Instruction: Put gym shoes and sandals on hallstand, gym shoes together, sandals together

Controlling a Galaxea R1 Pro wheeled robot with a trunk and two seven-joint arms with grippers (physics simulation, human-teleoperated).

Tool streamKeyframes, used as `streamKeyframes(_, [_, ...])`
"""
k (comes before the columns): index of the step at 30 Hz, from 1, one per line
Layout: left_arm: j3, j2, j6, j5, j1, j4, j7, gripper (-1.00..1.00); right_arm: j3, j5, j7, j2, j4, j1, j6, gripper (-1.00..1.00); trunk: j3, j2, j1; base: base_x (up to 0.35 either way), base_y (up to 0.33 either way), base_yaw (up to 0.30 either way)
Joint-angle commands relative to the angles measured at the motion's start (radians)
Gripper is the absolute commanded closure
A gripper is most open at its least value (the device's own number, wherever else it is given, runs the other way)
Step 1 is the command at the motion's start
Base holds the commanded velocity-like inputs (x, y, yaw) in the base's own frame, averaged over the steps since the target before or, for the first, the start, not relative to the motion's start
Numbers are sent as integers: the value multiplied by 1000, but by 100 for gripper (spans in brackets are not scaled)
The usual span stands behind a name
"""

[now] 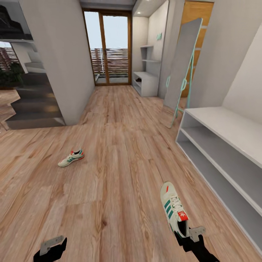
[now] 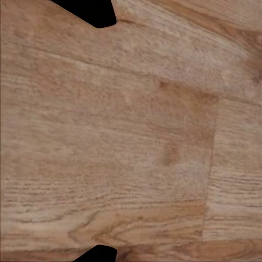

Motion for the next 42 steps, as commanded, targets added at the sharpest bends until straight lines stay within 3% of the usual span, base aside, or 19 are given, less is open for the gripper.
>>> streamKeyframes(1, [9, -1, -4, -10, -1, 1, -7, -100, 3, -11, 7, 0, 1, -1, -2, 100, 1, 0, 0, 338, 0, 72])
streamKeyframes(24, [8, -1, -4, -11, -1, 2, -7, -100, 2, -13, 7, -1, 0, -1, -2, 100, 4, 0, 0, 338, 0, 8])
streamKeyframes(42, [8, -1, -4, -11, -1, 2, -8, -100, 1, -13, 7, -2, 0, -1, -2, 100, 25, 0, 0, 338, 0, 172])
